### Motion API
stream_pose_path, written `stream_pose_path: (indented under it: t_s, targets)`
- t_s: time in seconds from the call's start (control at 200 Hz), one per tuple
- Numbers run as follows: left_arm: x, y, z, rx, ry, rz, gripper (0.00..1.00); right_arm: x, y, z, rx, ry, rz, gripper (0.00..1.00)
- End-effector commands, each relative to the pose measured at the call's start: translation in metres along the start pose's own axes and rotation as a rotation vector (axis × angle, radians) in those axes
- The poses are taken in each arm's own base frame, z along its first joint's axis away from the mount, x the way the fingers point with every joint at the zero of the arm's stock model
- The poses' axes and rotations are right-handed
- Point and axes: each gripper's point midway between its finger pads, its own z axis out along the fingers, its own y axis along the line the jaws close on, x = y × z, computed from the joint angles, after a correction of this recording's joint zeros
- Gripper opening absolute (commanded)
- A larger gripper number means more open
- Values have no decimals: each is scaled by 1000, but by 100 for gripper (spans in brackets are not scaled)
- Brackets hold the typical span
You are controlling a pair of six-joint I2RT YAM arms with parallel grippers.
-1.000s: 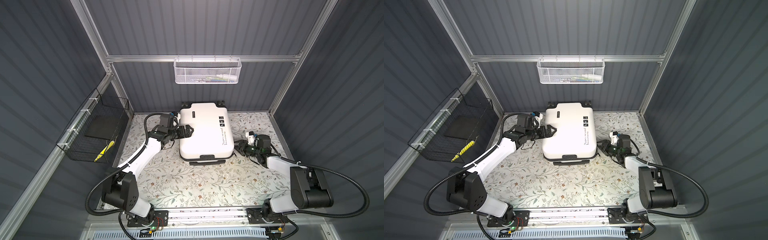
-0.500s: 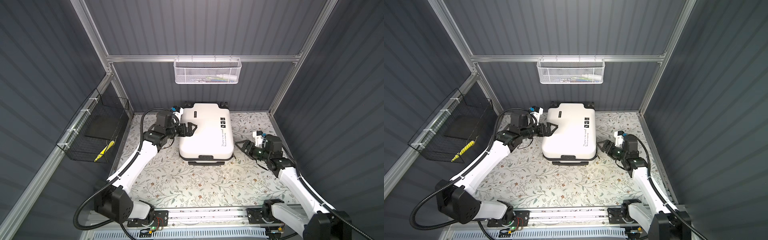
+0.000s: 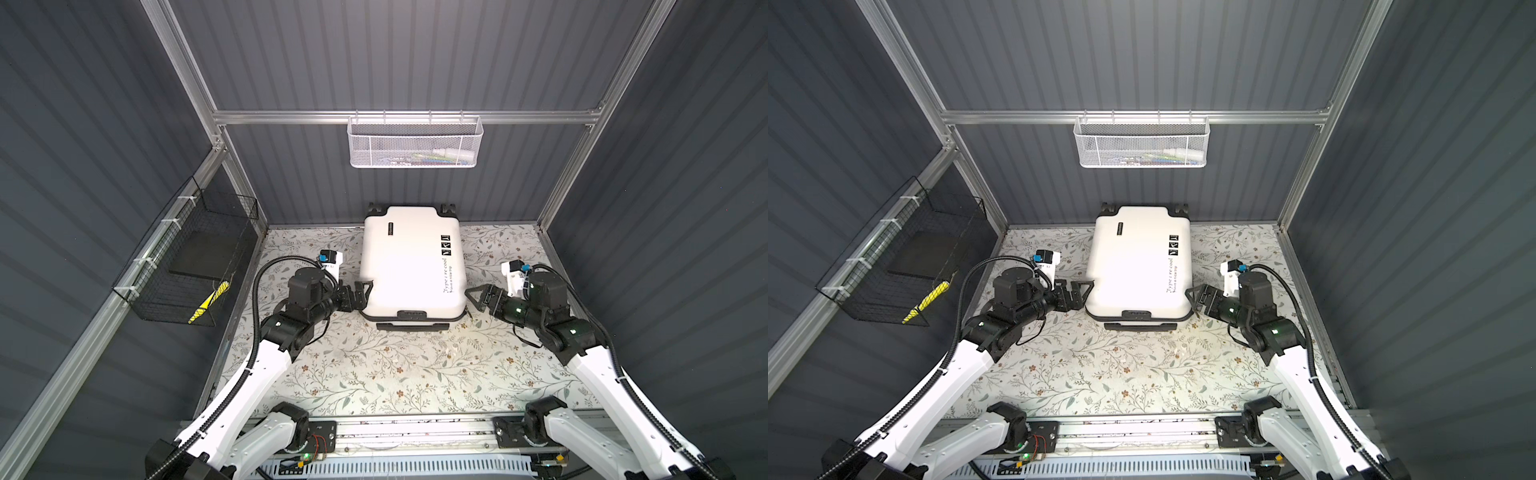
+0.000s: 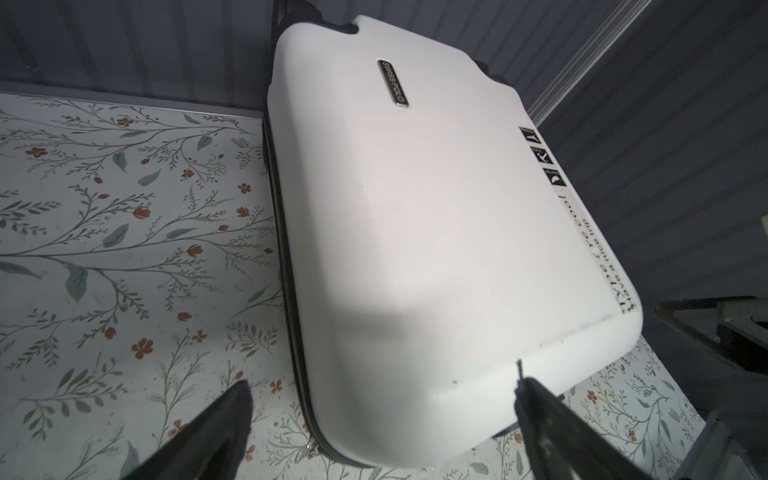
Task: Pack the luggage
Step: 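Lower the left gripper to the metal zipper pull at the near corner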
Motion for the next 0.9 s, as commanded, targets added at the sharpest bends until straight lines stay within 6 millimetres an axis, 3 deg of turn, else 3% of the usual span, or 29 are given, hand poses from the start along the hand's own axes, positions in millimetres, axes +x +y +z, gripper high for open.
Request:
stream_pose_path:
  t_s: [0.0, 0.15, 0.35, 0.56, 0.895]
  targets:
    - [5, 10, -7, -32, -56, 22, 100, -6, -8, -4, 83, -36, -17, 89]
    - [39, 28, -4, -63, -67, 36, 99, -10, -5, 5, 86, -20, -15, 89]
    - [69, 48, 0, -100, -112, 17, 97, -13, 1, 13, 63, -14, -22, 89]
    - [87, 53, 10, -82, -111, 21, 91, -14, 5, 22, 44, -4, -25, 88]
    - [114, 56, 25, -36, -96, 60, 70, -15, 4, 29, 51, 7, -21, 88]
